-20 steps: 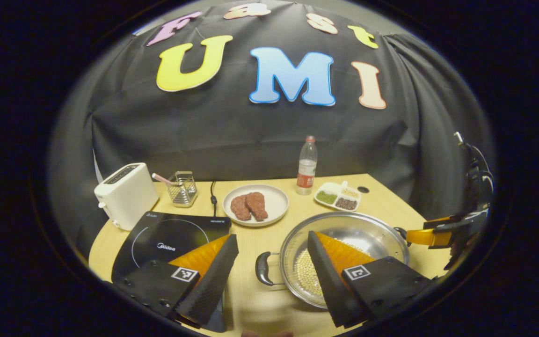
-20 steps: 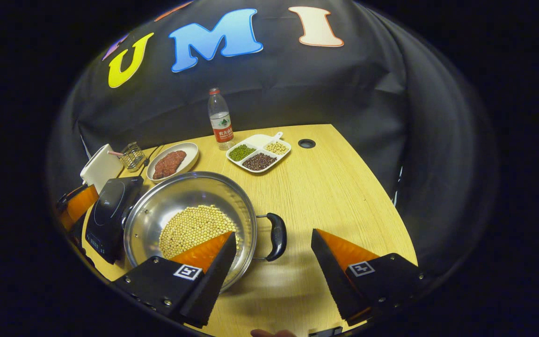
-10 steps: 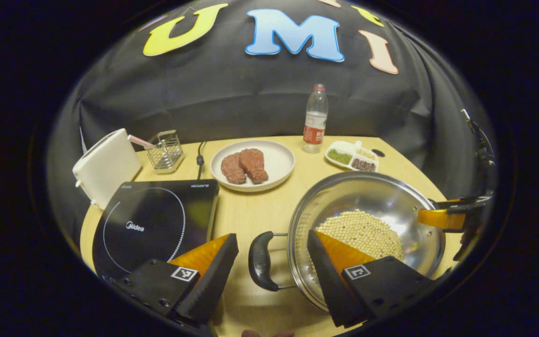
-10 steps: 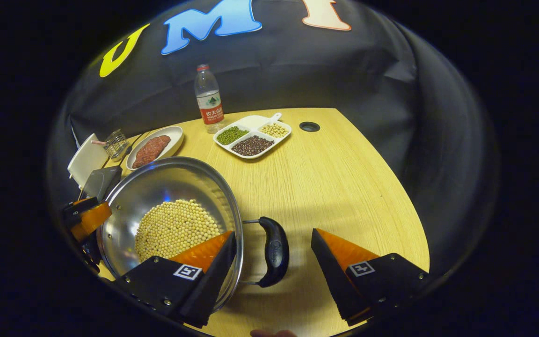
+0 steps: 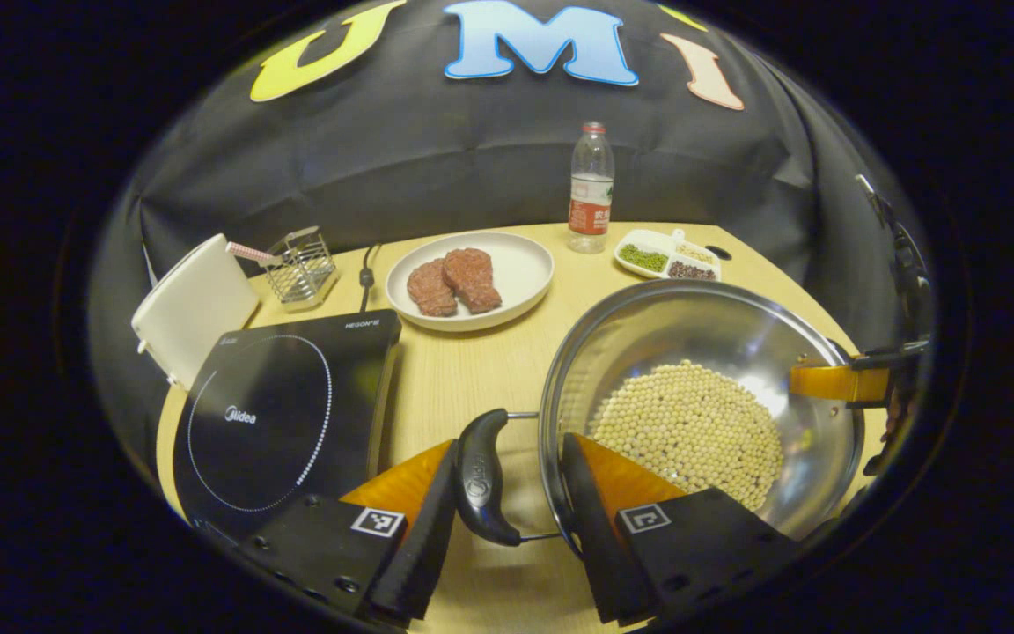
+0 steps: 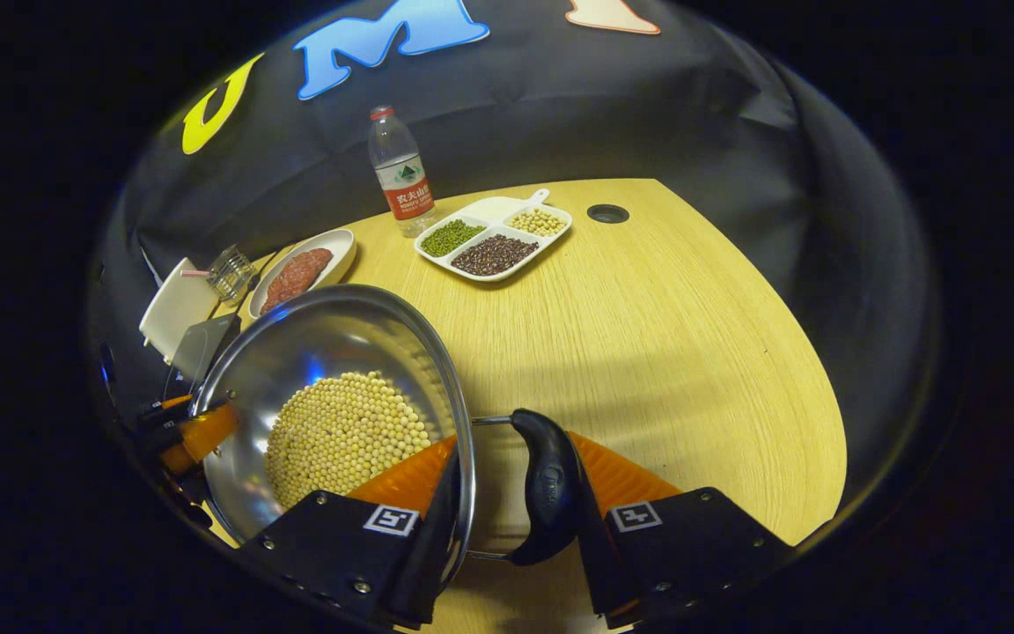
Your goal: First push the handle of the pot to place it horizontally, then grasp the pot with both hands and set it on the induction cooktop.
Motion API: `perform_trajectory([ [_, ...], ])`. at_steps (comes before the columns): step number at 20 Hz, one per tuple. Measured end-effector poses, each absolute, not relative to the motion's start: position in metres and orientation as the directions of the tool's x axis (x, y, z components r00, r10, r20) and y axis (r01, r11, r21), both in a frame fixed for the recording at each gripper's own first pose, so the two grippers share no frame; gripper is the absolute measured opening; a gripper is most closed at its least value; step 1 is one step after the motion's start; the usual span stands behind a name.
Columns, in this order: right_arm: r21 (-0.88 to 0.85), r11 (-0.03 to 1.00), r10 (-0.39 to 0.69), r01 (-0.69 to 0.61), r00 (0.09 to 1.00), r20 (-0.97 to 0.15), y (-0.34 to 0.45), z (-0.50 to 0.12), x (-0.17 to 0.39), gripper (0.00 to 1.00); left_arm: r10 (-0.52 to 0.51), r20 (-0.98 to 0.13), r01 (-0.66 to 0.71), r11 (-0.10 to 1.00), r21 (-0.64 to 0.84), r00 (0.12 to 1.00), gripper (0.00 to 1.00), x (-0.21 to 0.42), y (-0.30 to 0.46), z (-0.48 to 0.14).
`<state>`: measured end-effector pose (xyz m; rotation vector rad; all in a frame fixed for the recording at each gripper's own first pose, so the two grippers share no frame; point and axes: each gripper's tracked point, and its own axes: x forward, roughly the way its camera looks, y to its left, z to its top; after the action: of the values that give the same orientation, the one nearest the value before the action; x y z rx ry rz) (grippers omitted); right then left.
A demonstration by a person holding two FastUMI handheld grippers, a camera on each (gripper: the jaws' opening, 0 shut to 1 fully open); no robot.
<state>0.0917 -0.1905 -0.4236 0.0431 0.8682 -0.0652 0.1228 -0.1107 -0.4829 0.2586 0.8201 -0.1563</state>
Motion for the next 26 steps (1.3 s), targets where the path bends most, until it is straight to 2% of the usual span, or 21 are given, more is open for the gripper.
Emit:
perform_trajectory([
  [2, 0.022, 0.996, -0.038, 0.085, 0.646, -0.762, -0.190, -0.422, 0.091, 0.64, -0.043, -0.738, 0.234, 0.959, 0.158, 0.674, 0.73, 0.122, -0.111, -0.483],
  [3, 0.017, 0.996, -0.042, 0.086, 0.638, -0.769, -0.189, -0.422, 0.091, 0.63, -0.046, -0.740, 0.233, 0.960, 0.152, 0.671, 0.68, 0.124, -0.111, -0.482],
  [4, 0.014, 0.996, -0.046, 0.088, 0.642, -0.766, -0.188, -0.422, 0.091, 0.60, -0.048, -0.741, 0.237, 0.960, 0.151, 0.670, 0.73, 0.125, -0.111, -0.481],
  [5, 0.006, 0.995, -0.057, 0.095, 0.639, -0.767, -0.186, -0.420, 0.090, 0.60, -0.052, -0.749, 0.243, 0.959, 0.148, 0.661, 0.71, 0.124, -0.110, -0.480],
  [6, -0.004, 0.995, -0.066, 0.099, 0.637, -0.768, -0.186, -0.419, 0.089, 0.56, -0.057, -0.751, 0.244, 0.960, 0.140, 0.657, 0.70, 0.124, -0.109, -0.481],
  [7, -0.011, 0.995, -0.075, 0.104, 0.641, -0.764, -0.184, -0.415, 0.089, 0.62, -0.064, -0.754, 0.246, 0.960, 0.132, 0.654, 0.65, 0.125, -0.107, -0.482],
  [8, -0.018, 0.994, -0.082, 0.105, 0.647, -0.758, -0.181, -0.411, 0.088, 0.55, -0.071, -0.752, 0.246, 0.962, 0.123, 0.655, 0.65, 0.126, -0.105, -0.478],
  [10, -0.026, 0.993, -0.093, 0.112, 0.654, -0.750, -0.172, -0.399, 0.082, 0.55, -0.086, -0.749, 0.247, 0.963, 0.106, 0.657, 0.61, 0.124, -0.099, -0.467],
  [11, -0.027, 0.993, -0.097, 0.116, 0.658, -0.746, -0.167, -0.393, 0.079, 0.55, -0.092, -0.749, 0.249, 0.963, 0.099, 0.656, 0.65, 0.123, -0.096, -0.460],
  [13, -0.026, 0.992, -0.102, 0.124, 0.667, -0.738, -0.155, -0.380, 0.074, 0.55, -0.104, -0.742, 0.254, 0.963, 0.092, 0.663, 0.61, 0.124, -0.086, -0.444],
  [14, -0.024, 0.991, -0.104, 0.128, 0.670, -0.735, -0.148, -0.375, 0.072, 0.55, -0.109, -0.741, 0.258, 0.962, 0.089, 0.662, 0.68, 0.123, -0.080, -0.435],
  [16, -0.021, 0.991, -0.105, 0.132, 0.675, -0.731, -0.133, -0.365, 0.067, 0.55, -0.118, -0.738, 0.262, 0.961, 0.083, 0.664, 0.65, 0.123, -0.068, -0.417],
  [19, -0.010, 0.992, -0.096, 0.129, 0.687, -0.720, -0.104, -0.349, 0.066, 0.55, -0.120, -0.733, 0.262, 0.962, 0.083, 0.670, 0.67, 0.124, -0.041, -0.391],
  [22, 0.005, 0.993, -0.081, 0.120, 0.701, -0.709, -0.075, -0.341, 0.070, 0.55, -0.116, -0.727, 0.245, 0.967, 0.074, 0.677, 0.61, 0.129, -0.014, -0.370],
  [26, 0.014, 0.995, -0.057, 0.095, 0.701, -0.711, -0.037, -0.333, 0.073, 0.55, -0.100, -0.725, 0.237, 0.967, 0.089, 0.682, 0.64, 0.132, 0.024, -0.351],
])
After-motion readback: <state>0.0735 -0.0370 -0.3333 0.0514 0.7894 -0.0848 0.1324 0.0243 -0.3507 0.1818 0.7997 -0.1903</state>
